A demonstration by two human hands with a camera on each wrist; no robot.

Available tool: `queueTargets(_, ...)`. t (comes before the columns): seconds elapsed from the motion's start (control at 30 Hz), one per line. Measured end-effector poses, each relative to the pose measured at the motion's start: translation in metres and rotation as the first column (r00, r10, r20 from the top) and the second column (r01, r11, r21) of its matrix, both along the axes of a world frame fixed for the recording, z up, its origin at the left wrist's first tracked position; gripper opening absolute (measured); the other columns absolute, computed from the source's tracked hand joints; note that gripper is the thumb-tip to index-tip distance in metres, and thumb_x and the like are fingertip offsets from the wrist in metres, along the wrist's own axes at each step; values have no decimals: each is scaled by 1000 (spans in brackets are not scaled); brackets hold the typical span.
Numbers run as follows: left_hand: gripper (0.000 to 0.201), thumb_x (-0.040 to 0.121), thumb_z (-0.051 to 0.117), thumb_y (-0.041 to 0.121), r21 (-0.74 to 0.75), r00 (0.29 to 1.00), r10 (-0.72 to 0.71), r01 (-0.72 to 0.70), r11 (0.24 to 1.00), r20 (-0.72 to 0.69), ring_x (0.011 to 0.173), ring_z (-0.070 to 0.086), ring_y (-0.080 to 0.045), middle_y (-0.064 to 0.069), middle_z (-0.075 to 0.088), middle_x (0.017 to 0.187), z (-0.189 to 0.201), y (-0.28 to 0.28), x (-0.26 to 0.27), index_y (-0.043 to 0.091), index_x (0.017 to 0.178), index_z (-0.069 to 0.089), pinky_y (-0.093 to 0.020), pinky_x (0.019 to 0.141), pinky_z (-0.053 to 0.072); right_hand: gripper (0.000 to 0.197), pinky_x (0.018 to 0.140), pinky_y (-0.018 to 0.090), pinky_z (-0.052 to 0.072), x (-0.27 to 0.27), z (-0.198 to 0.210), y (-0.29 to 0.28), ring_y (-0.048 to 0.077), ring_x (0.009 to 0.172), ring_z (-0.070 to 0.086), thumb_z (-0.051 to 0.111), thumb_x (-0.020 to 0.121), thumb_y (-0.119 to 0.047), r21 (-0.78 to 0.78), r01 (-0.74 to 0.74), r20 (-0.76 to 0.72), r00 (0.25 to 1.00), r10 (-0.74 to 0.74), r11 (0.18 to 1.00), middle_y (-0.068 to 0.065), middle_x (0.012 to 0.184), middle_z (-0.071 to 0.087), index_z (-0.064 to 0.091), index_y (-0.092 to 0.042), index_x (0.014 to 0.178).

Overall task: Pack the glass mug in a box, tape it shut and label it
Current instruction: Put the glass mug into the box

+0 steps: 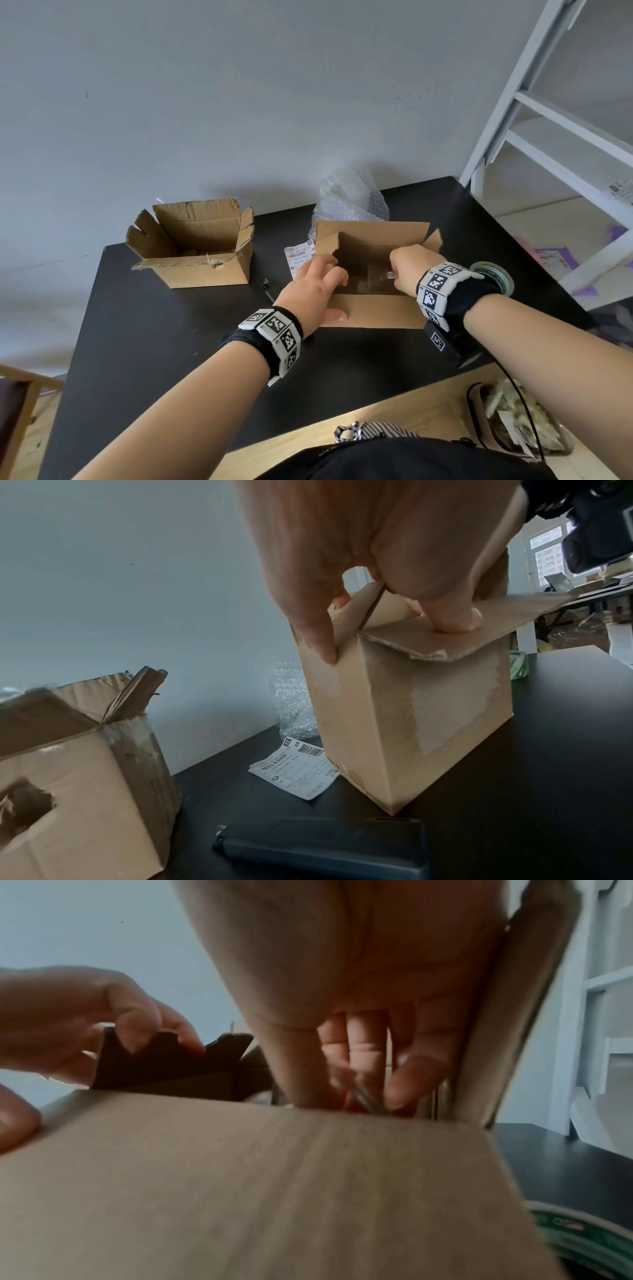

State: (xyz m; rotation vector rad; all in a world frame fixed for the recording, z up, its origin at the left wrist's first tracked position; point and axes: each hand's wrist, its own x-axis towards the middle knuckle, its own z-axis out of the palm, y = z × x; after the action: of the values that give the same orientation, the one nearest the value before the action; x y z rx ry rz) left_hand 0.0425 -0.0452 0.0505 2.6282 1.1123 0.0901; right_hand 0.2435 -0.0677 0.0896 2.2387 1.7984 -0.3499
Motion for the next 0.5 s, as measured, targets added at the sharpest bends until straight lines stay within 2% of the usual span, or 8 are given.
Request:
queueTargets(0.1, 55, 79, 70, 40, -3, 1000, 11, -11, 1000, -8, 133, 27, -26, -1, 21, 145, 0, 0, 2, 24, 123, 41, -41, 101, 45, 15, 69, 30, 47, -4, -4, -2, 22, 79, 58, 55, 86, -8, -93, -63, -25, 998, 61, 994, 6, 97, 63, 60, -11, 100)
queueTargets(0.2, 54, 79, 70, 40, -4, 1000, 11, -11, 1000, -2, 132, 29, -27, 0, 21, 145, 0, 1, 2, 25, 122, 41, -41, 100, 45, 18, 68, 30, 43, -1, -11, -5, 21, 79, 53, 51, 89, -6, -55, -64, -50, 997, 61, 996, 6, 99, 60, 57, -12, 105)
queueTargets(0.33, 54, 79, 71, 38, -18, 1000, 25, -25, 1000, 2, 131, 30, -26, 0, 21, 146, 0, 1, 3, 25, 122, 42, -40, 100, 45, 19, 71, 29, 45, 0, -15, -5, 24, 90, 60, 48, 93, -11, -78, -25, -77, 997, 19, 997, 9, 104, 62, 59, -9, 109)
queueTargets(0.4, 54, 78, 71, 37, -26, 1000, 27, -27, 999, 5, 131, 30, -26, 1, 21, 146, 0, 1, 3, 25, 122, 42, -39, 100, 45, 23, 75, 30, 45, -1, -14, -5, 25, 95, 61, 48, 95, -20, -70, 4, -118, 993, -13, 998, 9, 106, 62, 58, -8, 112)
queueTargets(0.5, 55, 78, 72, 35, -43, 999, 31, -29, 999, 36, 131, 31, -25, 1, 20, 147, 0, 1, 3, 24, 123, 42, -36, 101, 44, 39, 81, 32, 46, -2, -14, -9, 25, 101, 59, 42, 96, -41, -58, 45, -199, 978, -56, 997, 8, 112, 60, 53, -10, 117)
